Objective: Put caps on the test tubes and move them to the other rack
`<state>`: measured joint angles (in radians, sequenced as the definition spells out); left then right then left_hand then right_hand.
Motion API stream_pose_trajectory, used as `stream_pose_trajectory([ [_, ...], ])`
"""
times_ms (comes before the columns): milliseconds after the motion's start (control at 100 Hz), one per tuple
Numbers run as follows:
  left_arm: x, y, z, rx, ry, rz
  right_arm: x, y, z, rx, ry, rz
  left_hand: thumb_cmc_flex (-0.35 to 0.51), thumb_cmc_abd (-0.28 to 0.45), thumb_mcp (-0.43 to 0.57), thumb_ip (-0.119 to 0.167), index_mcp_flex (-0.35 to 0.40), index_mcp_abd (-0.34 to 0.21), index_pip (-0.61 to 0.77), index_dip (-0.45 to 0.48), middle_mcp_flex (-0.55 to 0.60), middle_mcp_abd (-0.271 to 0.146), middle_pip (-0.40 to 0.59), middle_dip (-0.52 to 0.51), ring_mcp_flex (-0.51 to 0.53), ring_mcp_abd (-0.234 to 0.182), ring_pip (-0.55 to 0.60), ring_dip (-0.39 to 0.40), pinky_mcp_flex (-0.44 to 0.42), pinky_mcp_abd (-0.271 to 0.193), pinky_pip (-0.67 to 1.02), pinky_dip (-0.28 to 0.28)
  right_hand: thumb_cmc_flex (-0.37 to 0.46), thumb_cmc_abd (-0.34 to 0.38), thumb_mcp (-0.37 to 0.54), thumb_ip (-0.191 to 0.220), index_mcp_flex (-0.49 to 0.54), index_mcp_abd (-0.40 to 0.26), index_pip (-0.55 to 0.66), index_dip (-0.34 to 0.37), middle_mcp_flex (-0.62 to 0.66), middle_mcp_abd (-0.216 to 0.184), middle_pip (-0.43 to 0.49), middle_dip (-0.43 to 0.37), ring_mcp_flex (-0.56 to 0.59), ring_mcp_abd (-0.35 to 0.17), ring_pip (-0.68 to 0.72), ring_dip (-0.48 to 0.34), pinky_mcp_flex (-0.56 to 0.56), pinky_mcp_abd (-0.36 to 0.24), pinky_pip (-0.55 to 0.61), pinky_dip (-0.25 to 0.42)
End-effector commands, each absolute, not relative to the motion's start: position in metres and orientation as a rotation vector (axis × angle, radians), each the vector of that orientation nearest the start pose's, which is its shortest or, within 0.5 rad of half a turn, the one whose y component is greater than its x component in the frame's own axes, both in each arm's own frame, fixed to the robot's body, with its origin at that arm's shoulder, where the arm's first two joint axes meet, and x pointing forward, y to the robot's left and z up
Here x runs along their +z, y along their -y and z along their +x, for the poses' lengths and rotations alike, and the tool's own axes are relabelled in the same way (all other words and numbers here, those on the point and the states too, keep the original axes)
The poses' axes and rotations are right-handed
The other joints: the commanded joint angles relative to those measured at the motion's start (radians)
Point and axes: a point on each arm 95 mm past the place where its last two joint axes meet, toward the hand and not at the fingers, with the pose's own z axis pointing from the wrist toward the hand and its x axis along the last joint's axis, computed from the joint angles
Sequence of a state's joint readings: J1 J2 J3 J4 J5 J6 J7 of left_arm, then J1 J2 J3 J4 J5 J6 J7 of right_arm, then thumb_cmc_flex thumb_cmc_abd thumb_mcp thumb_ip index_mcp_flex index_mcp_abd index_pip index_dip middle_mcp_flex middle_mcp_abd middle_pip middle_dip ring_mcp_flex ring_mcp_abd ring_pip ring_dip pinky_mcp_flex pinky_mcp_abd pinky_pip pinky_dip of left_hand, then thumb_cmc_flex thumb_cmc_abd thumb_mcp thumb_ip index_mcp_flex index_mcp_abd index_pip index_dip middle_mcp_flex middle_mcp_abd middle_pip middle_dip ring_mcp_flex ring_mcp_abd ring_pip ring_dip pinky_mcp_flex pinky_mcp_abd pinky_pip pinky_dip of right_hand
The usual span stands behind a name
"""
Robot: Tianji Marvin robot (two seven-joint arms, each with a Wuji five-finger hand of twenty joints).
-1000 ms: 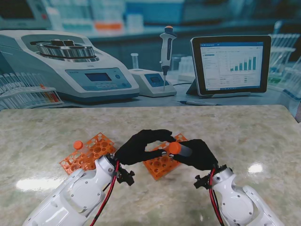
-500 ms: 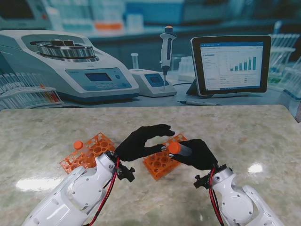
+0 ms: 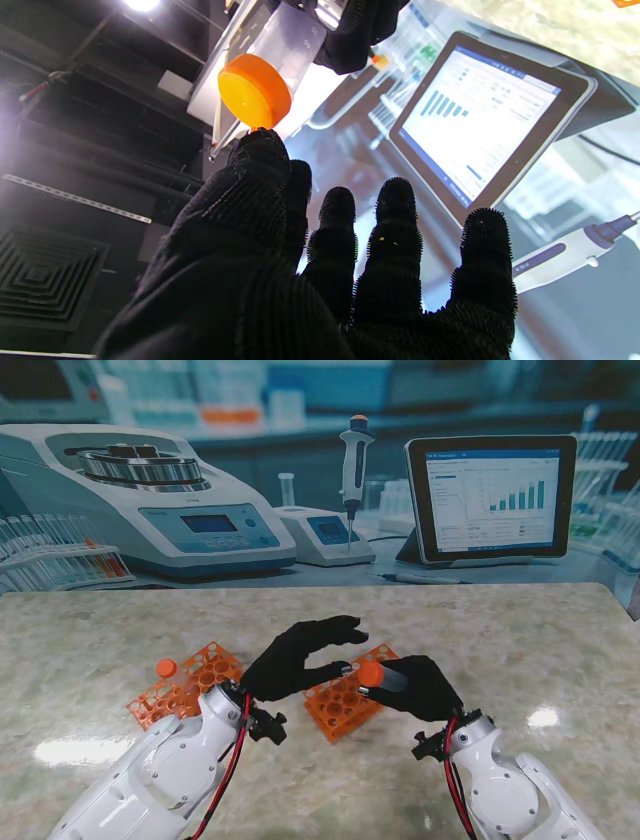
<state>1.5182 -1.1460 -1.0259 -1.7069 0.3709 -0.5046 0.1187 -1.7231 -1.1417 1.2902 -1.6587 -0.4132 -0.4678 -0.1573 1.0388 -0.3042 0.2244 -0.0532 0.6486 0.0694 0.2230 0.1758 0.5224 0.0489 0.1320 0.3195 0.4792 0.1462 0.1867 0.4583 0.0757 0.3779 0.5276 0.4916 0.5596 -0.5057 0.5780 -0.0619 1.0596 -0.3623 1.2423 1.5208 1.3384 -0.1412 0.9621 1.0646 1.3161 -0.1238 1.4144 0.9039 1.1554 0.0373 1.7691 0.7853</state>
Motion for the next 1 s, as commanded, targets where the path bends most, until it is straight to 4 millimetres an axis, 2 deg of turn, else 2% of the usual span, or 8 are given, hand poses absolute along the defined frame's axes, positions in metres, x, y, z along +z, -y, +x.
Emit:
stream_pose_trajectory([
  [0, -0.254, 0.118, 0.354, -2.676, -1.261, -1.203, -0.313, -0.015, 0.35, -2.63, 1.196, -1.654, -0.008, 0.019, -0.019, 0.034, 0.016, 0.019, 0.013, 0.017, -0.021, 0.012, -0.013, -0.029, -0.011, -0.022, -0.01, 0.002, -0.017, 0.001, -0.037, -0.013, 0.029, 0.048, 0.006, -0.001, 0.019, -0.058, 0.072, 0.042, 0.015, 0.013, 0.006, 0.001, 0.006, -0.035, 0.069, 0.016, 0.023, -0.025, 0.116, 0.003],
  [120, -0.252, 0.121, 0.35, -2.693, -1.27, -1.185, -0.313, -0.015, 0.349, -2.63, 1.196, -1.654, -0.029, 0.009, -0.029, 0.033, 0.017, 0.021, 0.025, 0.041, -0.025, 0.011, -0.012, -0.026, -0.01, -0.024, -0.007, 0.005, -0.018, 0.0, -0.036, -0.012, 0.029, 0.048, 0.006, -0.001, 0.019, -0.058, 0.072, 0.042, 0.014, 0.014, 0.005, 0.001, 0.006, -0.035, 0.069, 0.016, 0.023, -0.024, 0.116, 0.002],
  [270, -0.253, 0.123, 0.347, -2.698, -1.282, -1.17, -0.313, -0.014, 0.349, -2.633, 1.195, -1.654, -0.07, -0.034, -0.012, 0.032, -0.03, 0.039, 0.069, 0.144, -0.043, 0.008, -0.011, -0.016, -0.011, -0.035, -0.004, 0.012, -0.016, -0.002, -0.032, -0.009, 0.029, 0.049, 0.005, -0.001, 0.019, -0.058, 0.072, 0.042, 0.015, 0.014, 0.005, 0.001, 0.006, -0.035, 0.069, 0.016, 0.023, -0.024, 0.115, 0.002],
  [350, -0.253, 0.124, 0.346, -2.689, -1.293, -1.156, -0.313, -0.014, 0.349, -2.633, 1.196, -1.653, -0.124, -0.104, 0.112, 0.013, -0.045, 0.045, 0.092, 0.208, -0.047, 0.009, -0.009, -0.011, -0.009, -0.038, -0.001, 0.016, -0.015, -0.002, -0.025, -0.009, 0.029, 0.049, 0.004, -0.001, 0.019, -0.058, 0.072, 0.042, 0.015, 0.016, 0.005, 0.001, 0.006, -0.035, 0.069, 0.016, 0.023, -0.024, 0.115, 0.002],
  [590, -0.256, 0.127, 0.347, -2.666, -1.31, -1.13, -0.313, -0.014, 0.349, -2.634, 1.196, -1.652, -0.153, -0.174, 0.202, -0.003, -0.093, 0.063, 0.16, 0.264, -0.061, 0.018, -0.002, -0.002, -0.006, -0.043, 0.009, 0.023, -0.01, -0.001, -0.004, -0.009, 0.03, 0.047, 0.004, -0.001, 0.019, -0.058, 0.072, 0.042, 0.014, 0.015, 0.005, 0.001, 0.006, -0.033, 0.067, 0.015, 0.023, -0.023, 0.115, 0.002],
  [900, -0.261, 0.13, 0.348, -2.644, -1.311, -1.113, -0.313, -0.014, 0.348, -2.635, 1.196, -1.653, -0.161, -0.181, 0.233, -0.009, -0.085, 0.056, 0.178, 0.271, -0.048, 0.018, 0.003, 0.001, 0.004, -0.045, 0.017, 0.028, -0.007, -0.002, 0.007, -0.011, 0.029, 0.047, 0.005, -0.001, 0.018, -0.059, 0.071, 0.042, 0.014, 0.015, 0.005, 0.001, 0.006, -0.032, 0.067, 0.015, 0.023, -0.023, 0.115, 0.002],
  [980, -0.262, 0.132, 0.349, -2.648, -1.3, -1.121, -0.313, -0.014, 0.348, -2.635, 1.195, -1.654, -0.152, -0.135, 0.235, -0.01, -0.083, 0.052, 0.183, 0.272, -0.045, 0.014, 0.005, 0.002, 0.009, -0.046, 0.02, 0.03, -0.007, -0.002, 0.01, -0.012, 0.029, 0.047, 0.004, -0.001, 0.018, -0.059, 0.071, 0.042, 0.014, 0.016, 0.005, 0.001, 0.006, -0.032, 0.067, 0.015, 0.023, -0.023, 0.115, 0.002],
  [990, -0.262, 0.132, 0.349, -2.65, -1.299, -1.123, -0.313, -0.014, 0.348, -2.635, 1.195, -1.654, -0.136, -0.124, 0.205, -0.009, -0.084, 0.051, 0.185, 0.27, -0.044, 0.014, 0.006, 0.003, 0.009, -0.045, 0.021, 0.031, -0.007, -0.001, 0.012, -0.015, 0.03, 0.047, 0.004, -0.001, 0.018, -0.059, 0.071, 0.042, 0.014, 0.015, 0.005, 0.001, 0.006, -0.032, 0.067, 0.015, 0.023, -0.023, 0.115, 0.002],
])
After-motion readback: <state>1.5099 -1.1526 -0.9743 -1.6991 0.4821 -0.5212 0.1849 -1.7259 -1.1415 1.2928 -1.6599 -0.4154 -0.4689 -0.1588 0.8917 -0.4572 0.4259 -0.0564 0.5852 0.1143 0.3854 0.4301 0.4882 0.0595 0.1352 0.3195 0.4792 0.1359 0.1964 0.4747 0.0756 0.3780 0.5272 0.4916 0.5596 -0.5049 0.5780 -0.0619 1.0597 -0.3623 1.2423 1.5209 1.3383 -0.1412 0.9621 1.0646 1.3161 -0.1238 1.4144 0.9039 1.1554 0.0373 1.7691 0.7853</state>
